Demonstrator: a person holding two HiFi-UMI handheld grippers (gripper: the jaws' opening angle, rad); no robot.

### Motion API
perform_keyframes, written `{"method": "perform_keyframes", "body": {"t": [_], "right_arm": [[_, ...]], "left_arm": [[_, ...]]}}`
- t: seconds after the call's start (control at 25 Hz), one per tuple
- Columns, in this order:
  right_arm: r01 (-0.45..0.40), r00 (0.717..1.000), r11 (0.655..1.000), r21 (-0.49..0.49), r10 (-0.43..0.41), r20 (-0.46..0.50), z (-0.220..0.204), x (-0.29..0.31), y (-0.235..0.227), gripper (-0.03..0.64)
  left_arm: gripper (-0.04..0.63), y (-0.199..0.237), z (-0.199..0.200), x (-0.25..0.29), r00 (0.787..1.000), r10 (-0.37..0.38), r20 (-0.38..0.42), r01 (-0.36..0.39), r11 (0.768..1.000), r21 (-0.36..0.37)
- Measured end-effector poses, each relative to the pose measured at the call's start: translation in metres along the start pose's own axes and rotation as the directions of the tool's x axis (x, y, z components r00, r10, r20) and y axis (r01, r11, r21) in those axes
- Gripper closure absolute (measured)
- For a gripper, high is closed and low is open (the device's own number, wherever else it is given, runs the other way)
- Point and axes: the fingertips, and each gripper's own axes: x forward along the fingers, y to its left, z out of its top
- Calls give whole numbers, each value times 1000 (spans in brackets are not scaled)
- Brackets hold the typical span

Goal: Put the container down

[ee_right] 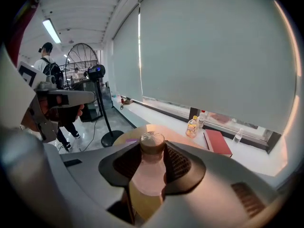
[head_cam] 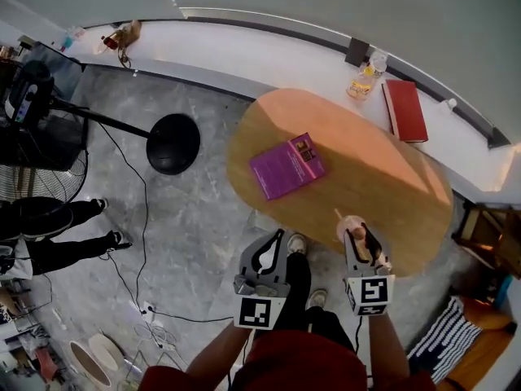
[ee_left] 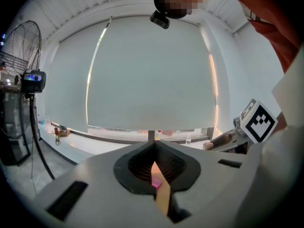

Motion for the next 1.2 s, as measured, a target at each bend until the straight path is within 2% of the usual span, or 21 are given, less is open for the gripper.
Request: {"method": "perform_keyframes", "body": {"t": [0.08, 0.36, 0.48, 0.6, 0.68, 0.8, 1.2], "right_arm": [[-11, 1000, 1000, 4, 11, -22, -14, 19, 4, 476], [-31, 993, 999, -7, 30, -111, -66, 80, 15, 476], [-31, 987, 1000, 1, 31, -156, -89, 104, 18, 476], [-27, 984, 1000, 5, 28, -177, -102, 126, 18, 476], [-28, 982, 1000, 5, 28, -189, -109, 140, 18, 476], [-15, 977, 1000, 15, 18, -211, -121, 158, 15, 476], [8, 975, 999, 33, -1, -224, -135, 207, 5, 476]], "left_arm": [[589, 5, -16, 2, 1000, 27, -11, -28, 998, -60], [589, 20, -67, 9, 995, 54, -78, -63, 991, -116], [589, 25, -87, 13, 993, 49, -108, -61, 992, -113], [589, 28, -106, 20, 988, 15, -155, -22, 999, -44], [589, 31, -114, 24, 986, 16, -163, -24, 998, -51], [589, 34, -121, 30, 987, 44, -153, -68, 986, -154], [589, 40, -134, 49, 982, 23, -187, -54, 985, -162]]}}
